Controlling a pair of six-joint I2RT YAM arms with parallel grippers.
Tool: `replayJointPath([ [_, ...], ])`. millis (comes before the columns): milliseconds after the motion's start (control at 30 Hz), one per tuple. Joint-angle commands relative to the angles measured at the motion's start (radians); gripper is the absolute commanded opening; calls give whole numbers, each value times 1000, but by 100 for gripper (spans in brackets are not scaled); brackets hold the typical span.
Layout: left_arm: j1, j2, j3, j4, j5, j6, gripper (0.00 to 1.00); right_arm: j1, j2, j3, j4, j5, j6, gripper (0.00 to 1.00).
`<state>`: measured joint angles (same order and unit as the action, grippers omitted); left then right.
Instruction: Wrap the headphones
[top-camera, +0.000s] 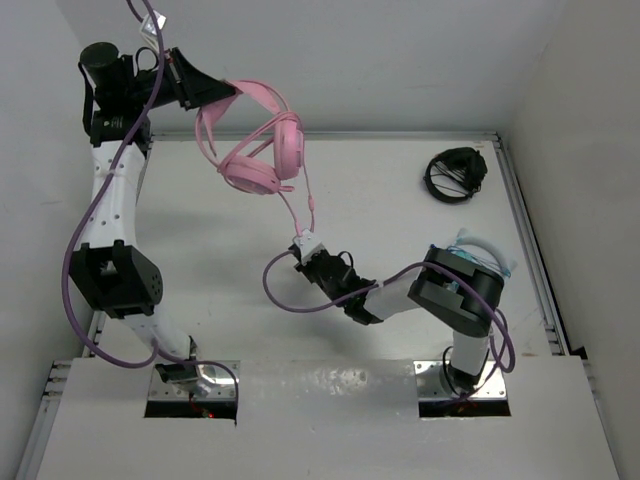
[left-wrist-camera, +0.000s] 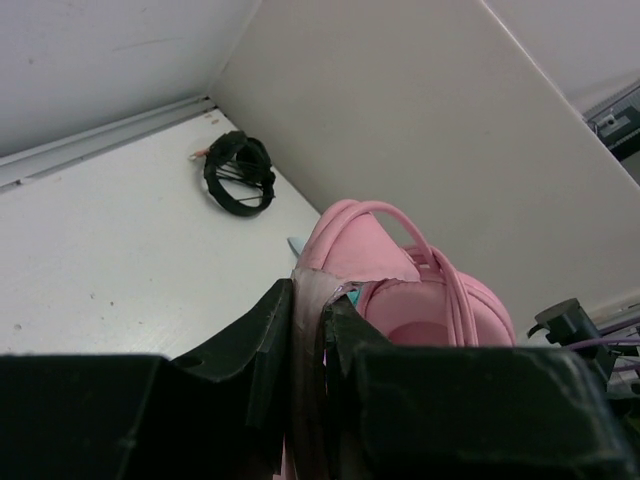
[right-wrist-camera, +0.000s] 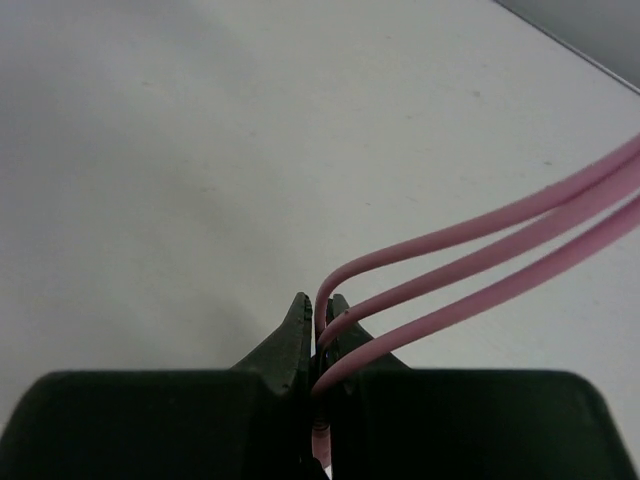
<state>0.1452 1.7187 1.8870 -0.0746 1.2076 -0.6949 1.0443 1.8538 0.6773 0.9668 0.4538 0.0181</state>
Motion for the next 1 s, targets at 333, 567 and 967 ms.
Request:
replayJointPath([
  [333,16,-87,-26,49,-29,-38,0,68,194,525,-387,-228,-220,0],
  [567,5,-125,-120,-189,-186,311,0,69,213,827,-585,-435,-185,0],
  [967,-107,-166,-233,-403,-497,845,0,80,150,1042,-890,-561,-233,0],
])
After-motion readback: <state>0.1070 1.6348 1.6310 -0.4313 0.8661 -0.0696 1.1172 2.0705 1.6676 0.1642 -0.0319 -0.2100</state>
